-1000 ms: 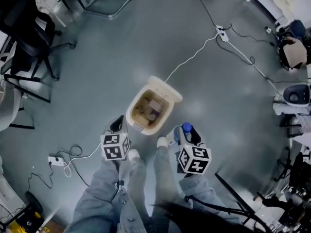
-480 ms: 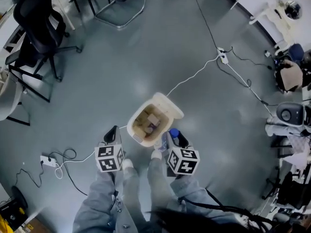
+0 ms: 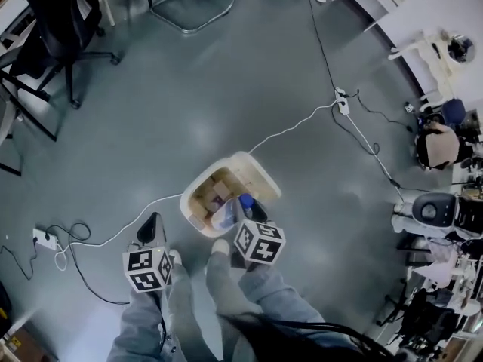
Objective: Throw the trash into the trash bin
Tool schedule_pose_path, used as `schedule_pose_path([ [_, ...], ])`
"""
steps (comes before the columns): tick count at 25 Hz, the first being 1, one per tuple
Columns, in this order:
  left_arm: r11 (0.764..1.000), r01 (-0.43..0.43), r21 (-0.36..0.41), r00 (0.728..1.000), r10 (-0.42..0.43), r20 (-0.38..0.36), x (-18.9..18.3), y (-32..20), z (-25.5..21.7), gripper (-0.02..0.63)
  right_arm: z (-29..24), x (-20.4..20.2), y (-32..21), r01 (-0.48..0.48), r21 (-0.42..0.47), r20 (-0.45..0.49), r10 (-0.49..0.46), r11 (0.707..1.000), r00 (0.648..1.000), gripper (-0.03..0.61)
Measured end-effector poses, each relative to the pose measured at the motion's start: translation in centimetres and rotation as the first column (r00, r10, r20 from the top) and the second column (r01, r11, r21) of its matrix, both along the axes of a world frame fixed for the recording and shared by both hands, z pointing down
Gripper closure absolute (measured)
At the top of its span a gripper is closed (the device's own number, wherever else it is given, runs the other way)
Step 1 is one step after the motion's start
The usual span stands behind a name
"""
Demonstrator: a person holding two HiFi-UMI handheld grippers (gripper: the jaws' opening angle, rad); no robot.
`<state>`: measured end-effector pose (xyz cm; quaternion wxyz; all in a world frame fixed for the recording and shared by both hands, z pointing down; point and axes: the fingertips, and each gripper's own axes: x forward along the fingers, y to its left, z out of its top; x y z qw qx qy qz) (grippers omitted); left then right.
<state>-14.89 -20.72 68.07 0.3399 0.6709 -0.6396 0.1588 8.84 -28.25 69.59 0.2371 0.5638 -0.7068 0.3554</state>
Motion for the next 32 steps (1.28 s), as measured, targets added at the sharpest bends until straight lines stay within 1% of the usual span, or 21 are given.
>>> schedule_pose_path([
  [9, 0.995, 0.086, -0.050, 0.996, -0.087, -0.034, -0.7, 1.9, 5.0, 0.604, 4.1, -1.2, -0.6, 0.049, -0.028, -0.014, -0.049, 0.998, 0.999, 0.393],
  [12, 0.992, 0.105, -0.064, 0.994, -0.108, -0.036, -1.0, 2.3, 6.2, 0.604, 5.4, -1.8, -0.7, 0.069, -0.027, 0.003, -0.069, 0.997, 0.998, 0.393],
  [13, 0.992, 0.110, -0.069, 0.993, -0.113, -0.037, -1.1, 2.4, 6.6, 0.604, 5.8, -1.9, -0.7, 0.074, -0.036, 0.007, -0.074, 0.997, 0.997, 0.390],
  [14, 0.991, 0.114, -0.073, 0.992, -0.117, -0.037, -1.1, 2.5, 6.9, 0.604, 6.2, -1.9, -0.6, 0.076, -0.045, 0.008, -0.076, 0.996, 0.997, 0.364],
  [15, 0.990, 0.116, -0.079, 0.992, -0.119, -0.038, -1.2, 2.6, 7.1, 0.604, 6.6, -1.8, -0.6, 0.075, -0.052, 0.006, -0.074, 0.996, 0.997, 0.354],
  [21, 0.990, 0.109, -0.091, 0.993, -0.113, -0.038, -0.7, 2.3, 7.9, 0.604, 7.4, -0.4, -0.6, 0.060, -0.073, -0.010, -0.061, 0.995, 0.998, 0.354],
  [32, 0.993, 0.073, -0.093, 0.996, -0.078, -0.042, 1.5, 2.4, 8.0, 0.604, 7.3, 1.3, 0.2, 0.044, -0.072, 0.002, -0.044, 0.996, 0.999, 0.354],
])
